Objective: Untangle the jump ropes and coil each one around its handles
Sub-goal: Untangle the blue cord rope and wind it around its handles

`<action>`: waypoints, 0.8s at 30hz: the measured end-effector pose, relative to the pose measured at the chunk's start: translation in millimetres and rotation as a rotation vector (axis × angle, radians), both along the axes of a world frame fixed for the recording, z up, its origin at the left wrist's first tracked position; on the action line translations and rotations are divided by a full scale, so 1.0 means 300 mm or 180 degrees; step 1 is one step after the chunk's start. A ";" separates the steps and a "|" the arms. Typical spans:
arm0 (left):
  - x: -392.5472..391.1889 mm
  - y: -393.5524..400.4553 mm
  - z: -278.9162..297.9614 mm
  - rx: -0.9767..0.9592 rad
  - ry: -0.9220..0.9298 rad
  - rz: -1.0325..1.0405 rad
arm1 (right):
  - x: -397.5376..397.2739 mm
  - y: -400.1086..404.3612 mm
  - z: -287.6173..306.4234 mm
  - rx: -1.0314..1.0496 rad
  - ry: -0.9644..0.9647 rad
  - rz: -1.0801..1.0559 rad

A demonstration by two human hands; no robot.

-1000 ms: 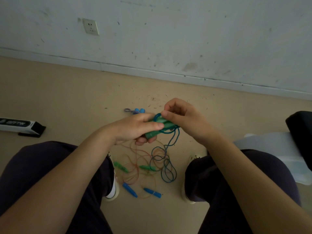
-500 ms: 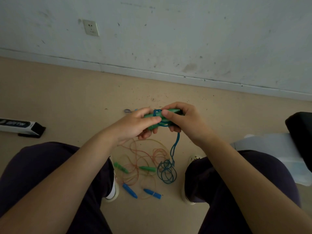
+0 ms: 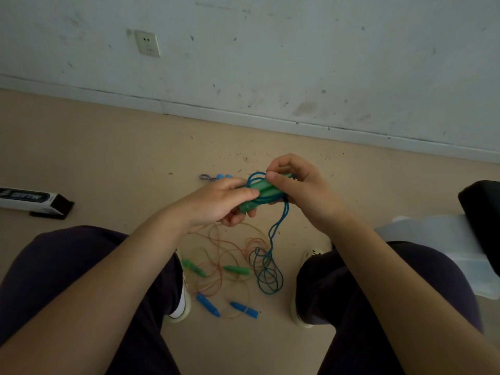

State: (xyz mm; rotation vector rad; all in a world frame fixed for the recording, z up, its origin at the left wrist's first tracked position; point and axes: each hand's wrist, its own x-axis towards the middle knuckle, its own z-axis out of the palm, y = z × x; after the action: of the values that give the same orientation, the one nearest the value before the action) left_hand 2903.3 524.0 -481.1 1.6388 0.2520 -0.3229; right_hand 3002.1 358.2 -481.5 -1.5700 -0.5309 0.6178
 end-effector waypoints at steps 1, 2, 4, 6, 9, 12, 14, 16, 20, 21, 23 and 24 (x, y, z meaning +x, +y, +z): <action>-0.001 -0.001 0.001 -0.0018 0.0024 -0.0008 | 0.000 -0.001 -0.001 -0.0018 -0.0018 0.0020; -0.002 -0.002 0.001 -0.0041 0.0048 -0.0017 | 0.001 -0.001 -0.001 -0.0057 -0.0013 0.0056; -0.003 -0.004 -0.001 -0.0088 0.0052 -0.0014 | 0.002 -0.003 0.001 -0.0166 0.0068 0.0130; -0.002 -0.003 -0.007 -0.0107 -0.0017 0.0057 | 0.005 -0.006 0.002 -0.0207 0.0217 0.0217; 0.001 0.007 -0.018 -0.0164 -0.0214 0.0218 | 0.004 -0.008 0.011 -0.0077 0.0467 0.0337; 0.002 0.010 -0.025 -0.0328 -0.0455 0.0268 | 0.005 -0.007 0.018 0.0063 0.0594 0.0369; 0.004 0.005 -0.029 -0.0442 -0.0606 0.0312 | 0.006 -0.008 0.019 0.0165 0.0675 0.0377; 0.007 0.000 -0.031 -0.0577 -0.0754 0.0401 | 0.004 -0.007 0.015 0.0201 0.0674 0.0403; 0.015 0.002 -0.019 -0.0838 -0.0822 0.0779 | -0.013 0.008 -0.001 0.0169 0.0348 0.0255; 0.015 0.002 -0.017 -0.0822 -0.0754 0.0803 | -0.016 0.012 -0.004 0.0151 0.0228 0.0193; 0.014 0.004 -0.018 -0.0763 -0.0598 0.0759 | -0.018 0.015 -0.008 0.0117 0.0071 0.0121; 0.013 0.006 -0.018 -0.0754 -0.0545 0.0716 | -0.018 0.015 -0.008 0.0102 0.0042 0.0121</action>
State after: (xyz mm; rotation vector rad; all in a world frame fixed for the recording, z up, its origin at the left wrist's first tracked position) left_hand 2907.2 525.7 -486.5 1.3796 0.2554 -0.0385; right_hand 2996.7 362.8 -484.0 -1.5277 -0.5592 0.6450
